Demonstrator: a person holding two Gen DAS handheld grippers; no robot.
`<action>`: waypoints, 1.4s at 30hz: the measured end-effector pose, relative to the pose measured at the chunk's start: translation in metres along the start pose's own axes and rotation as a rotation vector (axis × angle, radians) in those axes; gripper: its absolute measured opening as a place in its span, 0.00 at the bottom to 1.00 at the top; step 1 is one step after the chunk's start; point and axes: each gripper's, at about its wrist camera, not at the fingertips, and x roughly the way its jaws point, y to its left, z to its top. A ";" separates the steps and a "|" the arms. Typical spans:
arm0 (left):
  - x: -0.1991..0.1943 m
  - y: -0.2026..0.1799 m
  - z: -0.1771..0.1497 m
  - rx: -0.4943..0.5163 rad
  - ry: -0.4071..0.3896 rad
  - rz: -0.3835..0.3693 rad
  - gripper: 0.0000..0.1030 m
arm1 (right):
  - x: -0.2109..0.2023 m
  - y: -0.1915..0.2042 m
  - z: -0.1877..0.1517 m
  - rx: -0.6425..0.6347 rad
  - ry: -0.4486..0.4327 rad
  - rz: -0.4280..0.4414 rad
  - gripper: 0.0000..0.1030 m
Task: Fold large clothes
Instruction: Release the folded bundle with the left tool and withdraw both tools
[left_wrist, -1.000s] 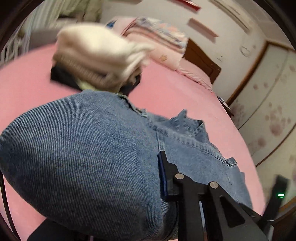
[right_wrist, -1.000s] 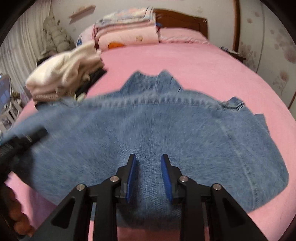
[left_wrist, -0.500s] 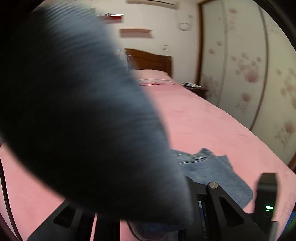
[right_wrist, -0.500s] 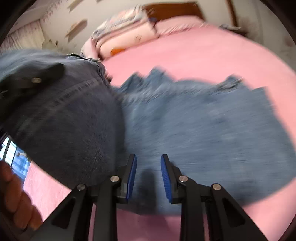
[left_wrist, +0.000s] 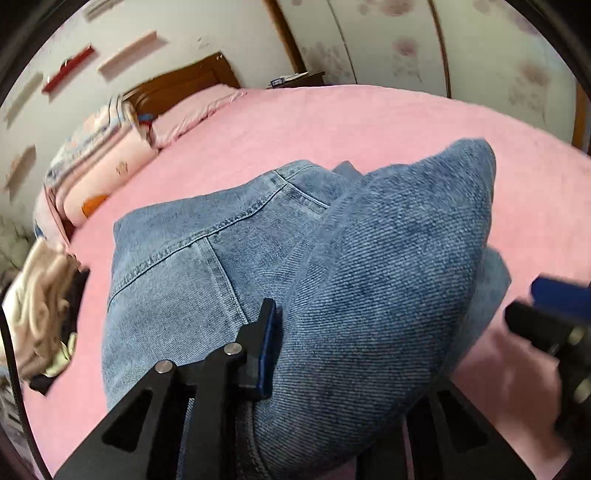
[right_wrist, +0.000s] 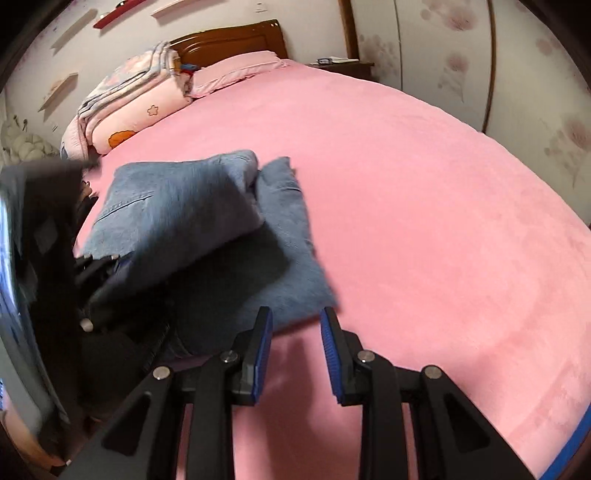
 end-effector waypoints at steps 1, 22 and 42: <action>0.000 0.002 0.000 -0.005 0.001 -0.009 0.21 | 0.000 -0.002 -0.001 0.004 0.003 0.004 0.26; -0.108 0.087 -0.003 -0.337 -0.057 -0.356 0.86 | -0.032 -0.014 0.018 0.099 0.021 0.219 0.38; -0.026 0.186 -0.080 -0.666 0.098 -0.121 0.86 | 0.030 0.017 0.073 0.204 0.181 0.335 0.55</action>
